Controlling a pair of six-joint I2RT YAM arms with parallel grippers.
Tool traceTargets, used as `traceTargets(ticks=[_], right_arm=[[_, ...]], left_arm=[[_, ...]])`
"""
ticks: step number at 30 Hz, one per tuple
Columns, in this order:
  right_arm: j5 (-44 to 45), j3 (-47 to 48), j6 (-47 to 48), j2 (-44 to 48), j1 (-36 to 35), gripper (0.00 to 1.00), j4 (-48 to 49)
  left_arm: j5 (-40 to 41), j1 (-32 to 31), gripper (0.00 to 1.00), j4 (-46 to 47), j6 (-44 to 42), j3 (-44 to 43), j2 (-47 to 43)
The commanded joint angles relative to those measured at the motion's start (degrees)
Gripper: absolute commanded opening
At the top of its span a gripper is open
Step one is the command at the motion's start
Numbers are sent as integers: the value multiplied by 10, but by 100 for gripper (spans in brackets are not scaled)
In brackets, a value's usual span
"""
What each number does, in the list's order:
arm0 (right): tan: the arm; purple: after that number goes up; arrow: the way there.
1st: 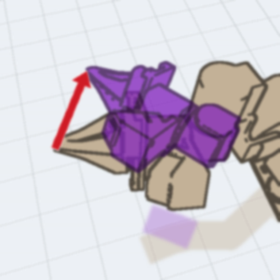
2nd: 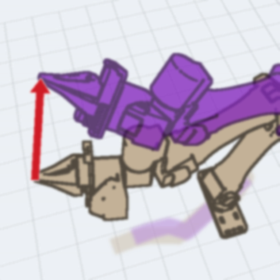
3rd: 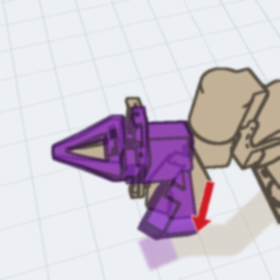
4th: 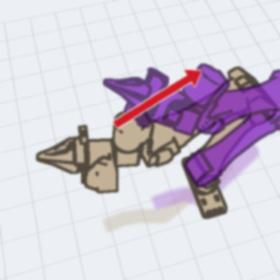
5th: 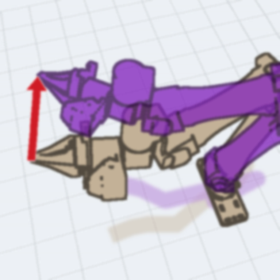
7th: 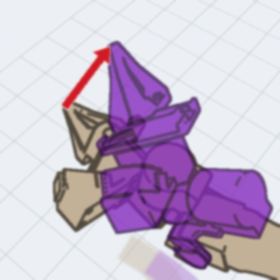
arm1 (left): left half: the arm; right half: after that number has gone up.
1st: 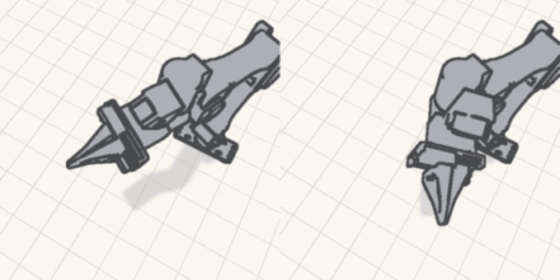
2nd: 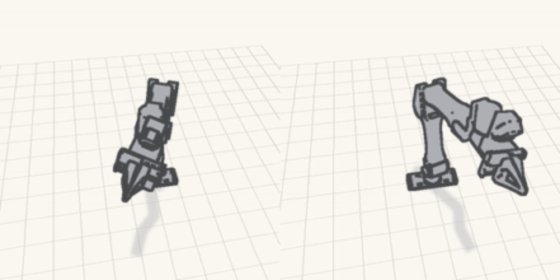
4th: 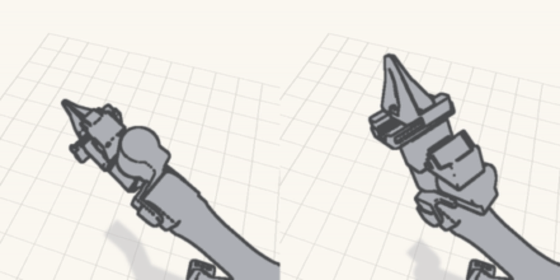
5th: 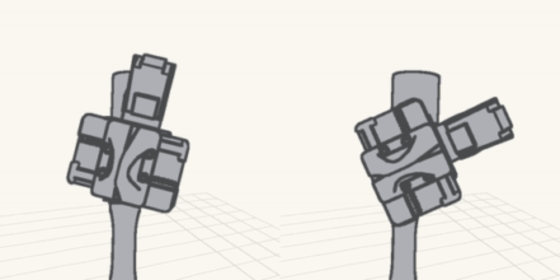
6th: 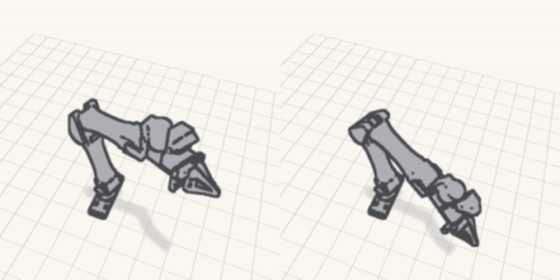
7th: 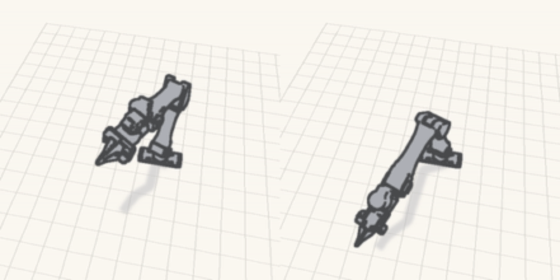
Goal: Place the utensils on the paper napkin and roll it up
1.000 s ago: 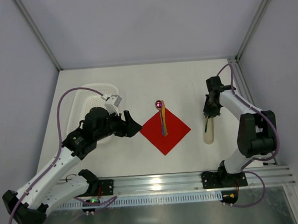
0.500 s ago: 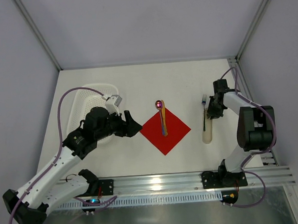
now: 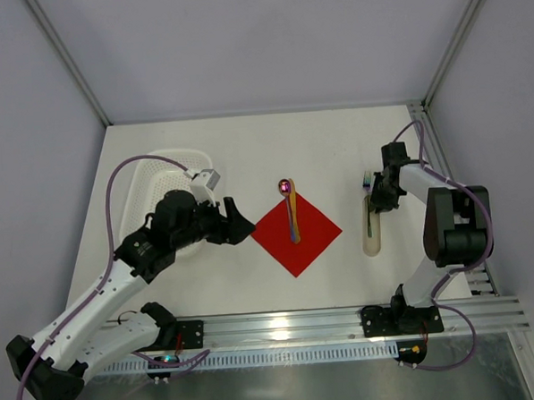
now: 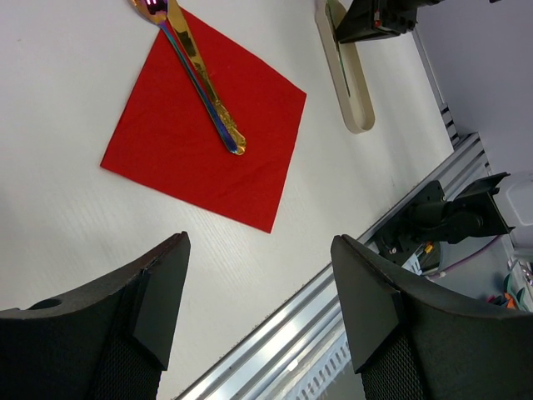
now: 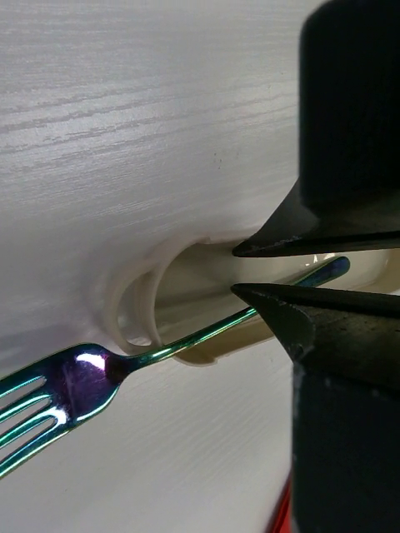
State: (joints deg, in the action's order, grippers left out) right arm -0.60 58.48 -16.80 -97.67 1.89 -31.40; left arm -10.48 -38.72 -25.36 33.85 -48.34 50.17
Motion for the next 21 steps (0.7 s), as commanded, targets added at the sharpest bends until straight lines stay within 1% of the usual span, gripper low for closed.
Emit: traceTargets(ticks=[1, 7, 8, 9, 17, 21], right_arm=[[22, 8, 4, 38, 2, 21, -17], [13, 13, 11, 79, 2, 22, -31], [-8, 9, 13, 84, 2, 23, -24], [-10, 8, 16, 85, 2, 24, -22], [-38, 3, 29, 67, 0, 25, -1], [-27, 2, 33, 43, -3, 25, 0]], left_arm=[[2, 0, 73, 9, -7, -9, 4], [-2, 0, 73, 12, -7, -9, 5], [-2, 0, 73, 14, -6, -8, 5], [-2, 0, 73, 15, -5, -8, 5], [-8, 0, 73, 13, -5, -12, 7], [-6, 0, 73, 12, -8, -12, 5]])
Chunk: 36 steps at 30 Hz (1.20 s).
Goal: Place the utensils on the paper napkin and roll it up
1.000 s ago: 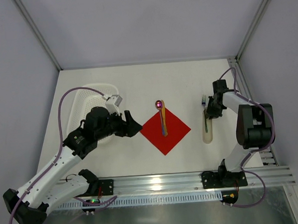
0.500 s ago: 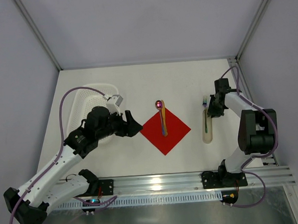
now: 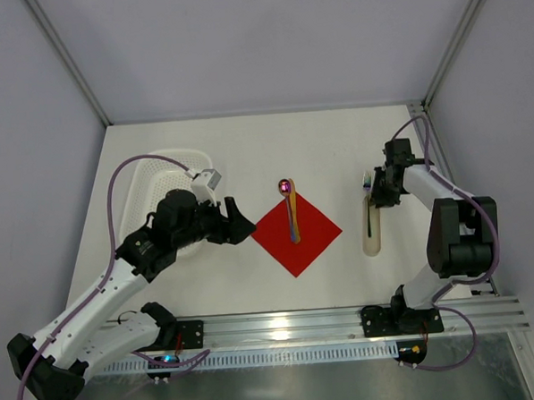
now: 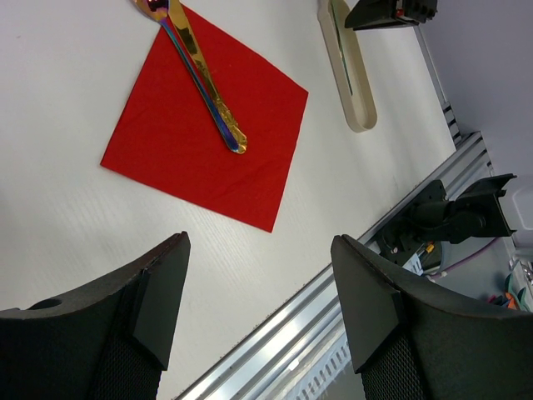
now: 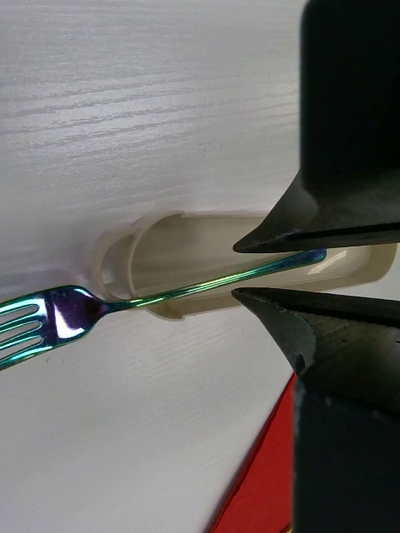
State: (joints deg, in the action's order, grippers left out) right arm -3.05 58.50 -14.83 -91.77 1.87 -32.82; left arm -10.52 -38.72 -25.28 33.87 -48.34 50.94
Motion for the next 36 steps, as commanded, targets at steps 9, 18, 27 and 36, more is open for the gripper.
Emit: traceTargets(ticks=[9, 18, 27, 36], right_arm=[[10, 0, 29, -42, -5, 25, 22], [52, 14, 35, -56, -9, 23, 16], [63, 35, 34, -58, -13, 4, 2], [12, 81, 17, -1, -55, 4, -68]], left_arm=[[-8, 0, 73, 13, -8, -14, -1], [-11, 0, 73, 15, -7, -13, 0], [-7, 0, 73, 17, -8, -12, -3], [-3, 0, 73, 18, -6, -11, -4]])
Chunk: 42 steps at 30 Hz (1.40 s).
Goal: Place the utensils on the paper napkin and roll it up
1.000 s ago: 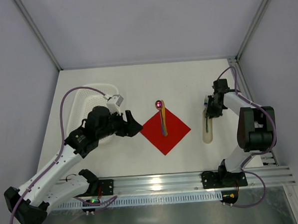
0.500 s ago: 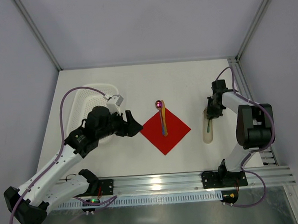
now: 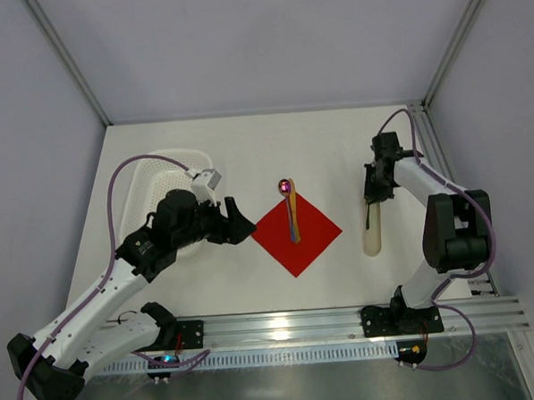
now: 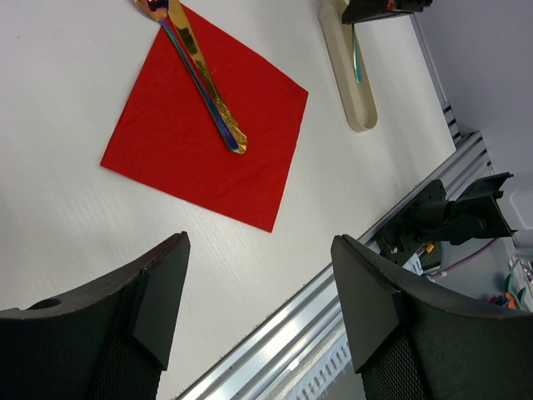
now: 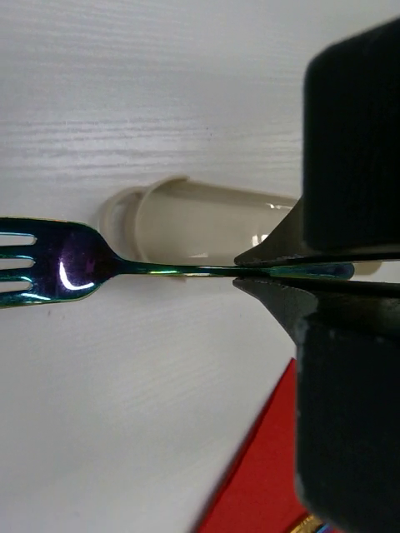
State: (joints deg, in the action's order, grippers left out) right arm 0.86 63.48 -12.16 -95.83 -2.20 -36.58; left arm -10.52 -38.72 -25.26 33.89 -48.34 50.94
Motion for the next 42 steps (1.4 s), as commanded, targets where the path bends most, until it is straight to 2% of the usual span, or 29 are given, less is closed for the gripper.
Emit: traceTargets(ticks=[1, 7, 12, 18, 25, 42], right_arm=[[-28, 38, -14, 44, -29, 4, -42], [-33, 80, -64, 37, -117, 4, -65], [-33, 114, -119, -14, -212, 4, -54], [-24, 149, -174, -70, -281, 4, -38], [-11, 179, -207, -132, -313, 4, -37], [28, 181, -229, -168, -329, 6, -31]], left_arm=[[-1, 0, 73, 18, -7, -10, -5], [3, 0, 73, 18, -7, -8, -5], [8, 0, 73, 18, -6, -5, -6], [15, 0, 73, 12, -8, -2, -13], [18, 0, 73, 11, -8, 0, -15], [19, 0, 73, 7, -10, -2, -15]])
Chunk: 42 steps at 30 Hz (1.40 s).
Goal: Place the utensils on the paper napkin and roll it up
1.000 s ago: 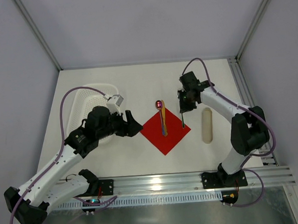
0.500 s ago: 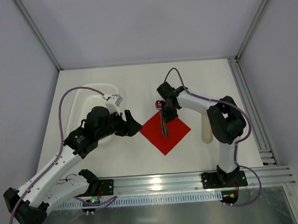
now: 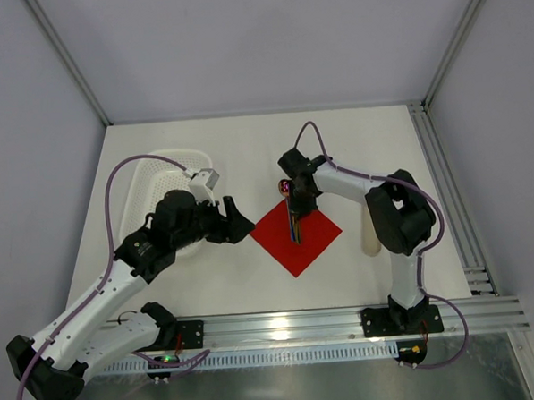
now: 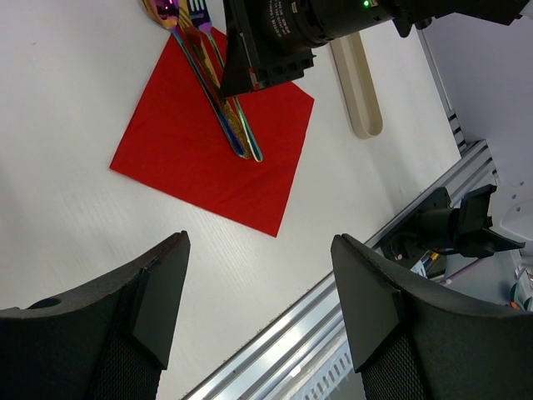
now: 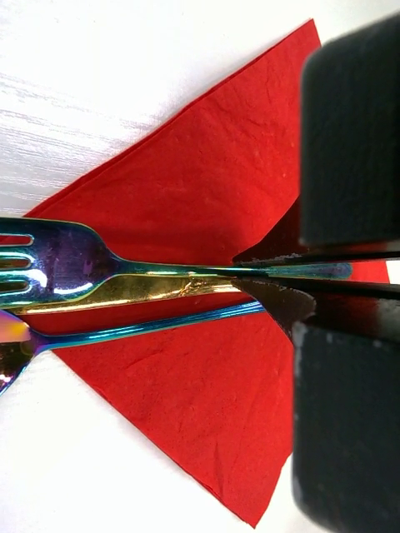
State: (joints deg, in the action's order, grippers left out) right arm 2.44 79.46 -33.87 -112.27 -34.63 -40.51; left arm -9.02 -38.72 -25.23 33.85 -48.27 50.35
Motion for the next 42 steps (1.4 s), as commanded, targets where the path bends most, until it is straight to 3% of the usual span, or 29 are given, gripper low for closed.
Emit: traceTargets(ticks=[1, 16, 27, 32, 36, 37, 42], right_arm=[[13, 22, -11, -5, -4, 8, 10], [16, 20, -13, 5, -8, 16, 1], [-10, 40, 14, 79, -4, 25, -48], [-81, 19, 25, 139, -10, 38, -54], [-105, 25, -8, 205, -18, 69, -98], [-104, 21, -18, 240, -18, 73, -103], [-62, -43, -119, 324, -18, 76, -110]], left_arm=[[2, 0, 73, 8, -11, -2, -10], [1, 0, 73, 13, -8, -2, -4], [-21, 0, 74, 15, -1, -39, 39], [-33, 0, 73, 10, 27, -81, 99], [-55, 0, 73, -61, 50, -125, 132], [-56, 0, 73, -70, 66, -139, 135], [-46, 0, 73, -53, 101, -126, 122]])
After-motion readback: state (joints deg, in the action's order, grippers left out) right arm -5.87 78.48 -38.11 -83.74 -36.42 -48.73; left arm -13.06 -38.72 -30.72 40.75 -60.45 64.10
